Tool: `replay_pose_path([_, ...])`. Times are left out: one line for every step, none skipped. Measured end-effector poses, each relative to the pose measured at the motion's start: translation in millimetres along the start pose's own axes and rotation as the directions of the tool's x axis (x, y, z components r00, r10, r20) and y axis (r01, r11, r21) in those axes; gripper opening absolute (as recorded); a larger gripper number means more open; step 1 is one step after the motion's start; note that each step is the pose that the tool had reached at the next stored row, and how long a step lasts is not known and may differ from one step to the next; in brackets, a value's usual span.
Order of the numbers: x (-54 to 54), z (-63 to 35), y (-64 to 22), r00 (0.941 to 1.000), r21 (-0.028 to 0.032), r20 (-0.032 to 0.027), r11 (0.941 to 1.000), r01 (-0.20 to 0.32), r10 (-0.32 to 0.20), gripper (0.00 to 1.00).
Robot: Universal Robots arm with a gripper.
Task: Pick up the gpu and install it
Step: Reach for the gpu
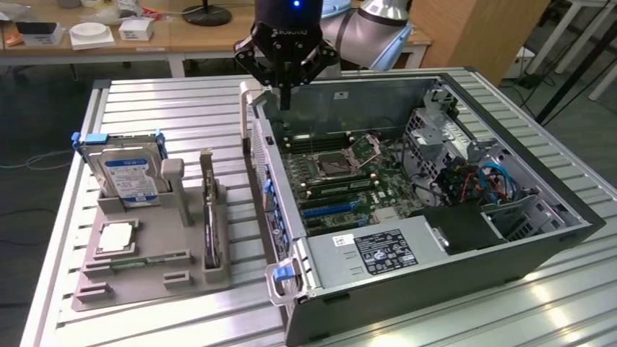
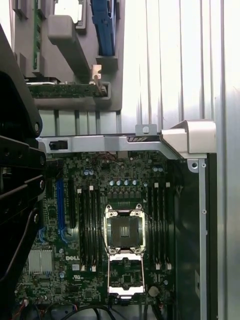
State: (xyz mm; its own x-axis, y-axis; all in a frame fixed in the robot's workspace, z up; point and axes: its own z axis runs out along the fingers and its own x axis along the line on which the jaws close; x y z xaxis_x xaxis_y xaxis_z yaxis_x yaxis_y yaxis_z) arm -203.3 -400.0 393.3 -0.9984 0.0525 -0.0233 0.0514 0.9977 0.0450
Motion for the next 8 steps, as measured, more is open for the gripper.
replay_pose_path([0.7,0.0,0.0,1.0000,0.0000,0.0000,1.0000,0.000,0.000,0.11])
replay_pose_path([1.5,0.0,-0.1,1.0000,0.0000,0.0000,1.0000,0.000,0.000,0.11])
replay_pose_path([2.4,0.0,-0.1,1.0000,-0.0001,0.0000,1.0000,0.000,0.000,0.11])
replay_pose_path([3.2,-0.1,-0.2,1.0000,0.0000,-0.0001,1.0000,0.001,-0.001,0.11])
replay_pose_path([4.1,-0.1,-0.2,1.0000,0.0000,0.0000,1.0000,0.001,-0.001,0.11])
replay_pose_path([4.9,-0.1,-0.3,1.0000,0.0000,0.0000,1.0000,0.001,-0.001,0.11])
replay_pose_path([5.7,-0.1,-0.3,1.0000,0.0000,-0.0001,1.0000,0.001,-0.001,0.11])
replay_pose_path([6.6,-0.1,-0.3,1.0000,0.0000,0.0000,1.0000,0.001,-0.001,0.11])
